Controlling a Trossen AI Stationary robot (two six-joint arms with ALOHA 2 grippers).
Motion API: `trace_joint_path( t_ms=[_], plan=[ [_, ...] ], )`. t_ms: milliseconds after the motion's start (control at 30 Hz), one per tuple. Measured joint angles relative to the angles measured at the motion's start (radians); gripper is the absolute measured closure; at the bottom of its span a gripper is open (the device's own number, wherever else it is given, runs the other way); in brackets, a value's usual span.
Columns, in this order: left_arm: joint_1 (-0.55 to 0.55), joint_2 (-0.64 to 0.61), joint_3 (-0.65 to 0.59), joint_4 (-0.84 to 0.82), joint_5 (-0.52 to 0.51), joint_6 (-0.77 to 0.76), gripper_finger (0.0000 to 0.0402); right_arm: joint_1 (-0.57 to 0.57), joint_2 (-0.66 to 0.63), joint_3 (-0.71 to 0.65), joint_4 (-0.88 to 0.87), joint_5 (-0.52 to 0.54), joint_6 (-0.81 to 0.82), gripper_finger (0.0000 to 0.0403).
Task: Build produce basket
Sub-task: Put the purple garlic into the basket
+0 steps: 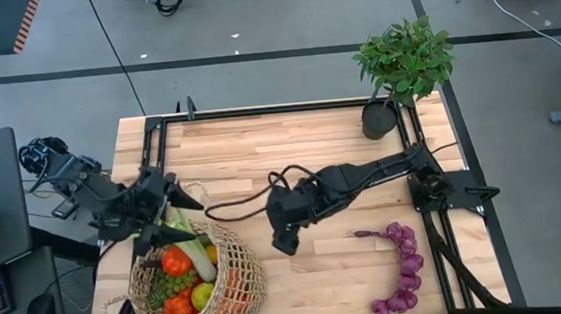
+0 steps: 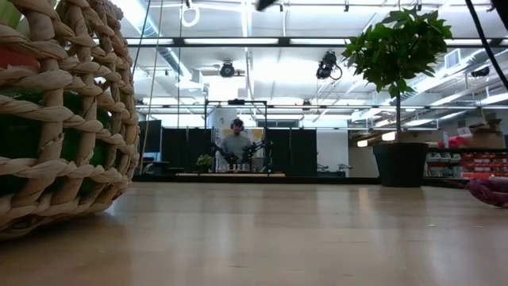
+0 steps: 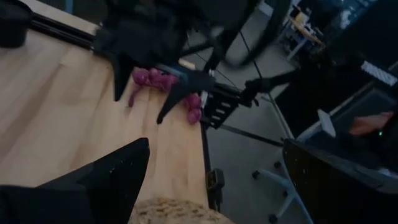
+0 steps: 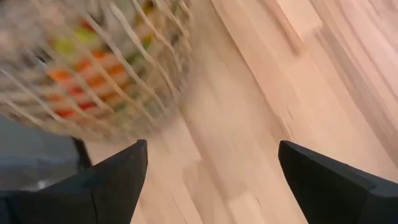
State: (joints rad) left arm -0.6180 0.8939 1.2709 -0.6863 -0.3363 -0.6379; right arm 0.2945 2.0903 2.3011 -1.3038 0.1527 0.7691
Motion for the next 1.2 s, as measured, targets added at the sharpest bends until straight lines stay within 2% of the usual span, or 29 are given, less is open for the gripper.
trace_joint_path(
  t_ms=[133,300,733,933,1067,1133,1200],
  plan=[
    [0.03,-0.006,0.0,0.014,0.005,0.006,0.0027,0.031,0.0,-0.018,-0.141,0.008,0.025,0.004],
    [0.073,-0.001,0.0,0.034,0.077,0.023,0.0027,0.069,0.002,-0.076,-0.263,0.013,0.05,0.004],
    [0.094,0.002,0.0,0.152,0.062,-0.024,0.0027,0.115,-0.054,-0.34,-0.268,0.041,0.032,0.0041],
    [0.094,0.002,0.0,0.154,0.003,-0.07,0.0027,0.113,-0.252,-0.479,-0.254,0.15,0.057,0.0051],
    [0.095,0.006,0.0,0.156,-0.093,-0.085,0.0027,0.106,-0.444,-0.636,-0.119,0.241,0.12,0.0055],
    [0.103,0.014,0.0,0.164,-0.159,-0.089,0.0027,0.1,-0.539,-0.747,-0.004,0.239,0.129,0.0055],
    [0.119,0.026,0.0,0.165,-0.211,-0.117,0.0027,0.093,-0.627,-0.874,0.106,0.175,0.131,0.0055]
  ],
)
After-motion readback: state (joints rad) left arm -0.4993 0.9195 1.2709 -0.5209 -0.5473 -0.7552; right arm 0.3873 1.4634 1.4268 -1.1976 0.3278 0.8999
